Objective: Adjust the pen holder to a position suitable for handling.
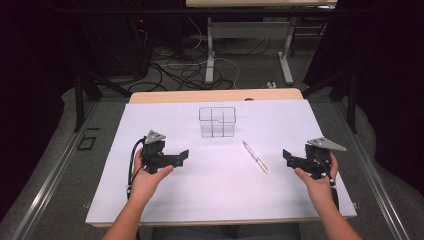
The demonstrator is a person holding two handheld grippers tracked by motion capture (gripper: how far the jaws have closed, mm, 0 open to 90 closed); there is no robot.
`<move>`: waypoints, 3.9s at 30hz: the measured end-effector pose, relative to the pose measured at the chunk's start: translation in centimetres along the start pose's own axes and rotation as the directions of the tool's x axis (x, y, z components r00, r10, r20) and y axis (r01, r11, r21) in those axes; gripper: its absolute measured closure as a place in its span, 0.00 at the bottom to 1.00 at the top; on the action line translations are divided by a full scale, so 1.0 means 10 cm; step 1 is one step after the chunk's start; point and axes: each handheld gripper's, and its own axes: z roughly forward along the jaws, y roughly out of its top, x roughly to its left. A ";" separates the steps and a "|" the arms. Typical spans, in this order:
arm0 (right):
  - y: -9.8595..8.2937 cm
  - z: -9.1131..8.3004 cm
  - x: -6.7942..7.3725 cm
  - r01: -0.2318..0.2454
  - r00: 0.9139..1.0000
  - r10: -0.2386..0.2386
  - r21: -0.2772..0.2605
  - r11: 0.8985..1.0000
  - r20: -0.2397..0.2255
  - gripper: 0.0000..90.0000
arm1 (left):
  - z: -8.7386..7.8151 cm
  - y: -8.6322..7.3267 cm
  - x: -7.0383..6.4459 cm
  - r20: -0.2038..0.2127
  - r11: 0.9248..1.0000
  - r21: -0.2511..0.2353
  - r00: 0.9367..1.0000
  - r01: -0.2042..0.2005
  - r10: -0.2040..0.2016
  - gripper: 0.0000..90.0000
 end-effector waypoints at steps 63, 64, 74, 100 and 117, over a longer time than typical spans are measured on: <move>-0.11 -0.01 -0.16 -0.082 0.996 0.082 0.024 0.996 0.024 0.17 | 0.98 1.35 0.05 -0.178 0.964 0.136 0.963 0.230 -0.205 0.61; -0.11 -0.02 -0.15 -0.098 0.995 0.097 0.028 0.995 0.021 0.17 | 1.00 1.34 0.05 -0.177 0.962 0.138 0.961 0.237 -0.211 0.63; -0.12 0.00 -0.17 -0.097 0.995 0.096 0.034 0.995 0.017 0.17 | 1.12 1.29 0.06 -0.182 0.935 0.205 0.950 0.289 -0.254 0.71; -0.14 0.01 -0.18 -0.124 0.992 0.124 0.041 0.991 0.005 0.17 | 1.36 1.21 0.04 -0.215 0.900 0.259 0.929 0.352 -0.302 0.89; -0.14 0.02 -0.18 -0.121 0.993 0.122 0.044 0.992 0.000 0.17 | 1.36 1.26 0.06 -0.263 0.832 0.253 0.863 0.494 -0.432 0.92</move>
